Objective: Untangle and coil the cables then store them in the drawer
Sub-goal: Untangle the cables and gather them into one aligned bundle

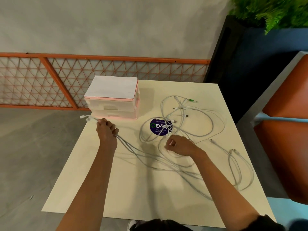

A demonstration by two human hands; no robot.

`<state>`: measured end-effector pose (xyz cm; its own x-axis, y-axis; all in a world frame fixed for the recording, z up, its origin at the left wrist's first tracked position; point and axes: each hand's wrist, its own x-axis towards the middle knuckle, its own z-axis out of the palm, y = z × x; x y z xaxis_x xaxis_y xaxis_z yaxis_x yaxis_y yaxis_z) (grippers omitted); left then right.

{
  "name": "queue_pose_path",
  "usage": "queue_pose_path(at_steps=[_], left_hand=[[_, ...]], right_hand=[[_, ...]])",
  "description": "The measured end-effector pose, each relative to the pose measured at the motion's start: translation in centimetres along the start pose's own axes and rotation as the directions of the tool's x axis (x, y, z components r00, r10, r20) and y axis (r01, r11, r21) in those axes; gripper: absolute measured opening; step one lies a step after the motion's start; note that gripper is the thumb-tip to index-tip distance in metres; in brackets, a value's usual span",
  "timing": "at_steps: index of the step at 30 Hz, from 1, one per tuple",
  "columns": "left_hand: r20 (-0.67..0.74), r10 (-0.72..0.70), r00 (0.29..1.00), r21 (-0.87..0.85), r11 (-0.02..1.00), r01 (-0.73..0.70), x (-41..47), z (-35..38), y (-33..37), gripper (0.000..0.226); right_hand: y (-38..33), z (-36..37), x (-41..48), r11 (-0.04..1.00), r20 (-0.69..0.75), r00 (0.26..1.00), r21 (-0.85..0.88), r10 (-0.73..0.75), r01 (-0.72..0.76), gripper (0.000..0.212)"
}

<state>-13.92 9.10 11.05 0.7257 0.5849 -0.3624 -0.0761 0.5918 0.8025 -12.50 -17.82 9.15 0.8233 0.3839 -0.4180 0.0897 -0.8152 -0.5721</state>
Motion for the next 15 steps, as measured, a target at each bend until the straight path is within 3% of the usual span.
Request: queue_pose_path(at_steps=[2,4,7,11,15], left_hand=[[0.065,-0.016,0.998,-0.026,1.0,0.018,-0.8,0.9,0.1,0.038],[0.125,-0.025,0.992,-0.054,0.998,0.032,-1.5,1.5,0.2,0.039],[0.182,-0.022,0.983,-0.077,0.996,0.037,-2.1,2.0,0.5,0.039],[0.185,-0.007,0.983,-0.107,0.994,0.027,-1.3,1.4,1.7,0.037],[0.152,0.031,0.988,-0.171,0.985,-0.004,0.8,0.2,4.2,0.036]], right_hand=[[-3.4,1.2,1.1,0.971,0.003,0.982,0.149,-0.191,0.188,0.051],[-6.2,2.7,2.0,0.938,0.051,0.958,0.224,-0.281,0.263,0.066],[-8.4,4.4,2.6,0.898,0.126,0.935,0.345,-0.332,0.272,0.047],[-7.3,6.2,2.1,0.902,0.212,0.909,0.328,-0.358,0.279,0.021],[-2.0,7.8,0.7,0.971,0.284,0.936,0.179,-0.206,0.159,0.029]])
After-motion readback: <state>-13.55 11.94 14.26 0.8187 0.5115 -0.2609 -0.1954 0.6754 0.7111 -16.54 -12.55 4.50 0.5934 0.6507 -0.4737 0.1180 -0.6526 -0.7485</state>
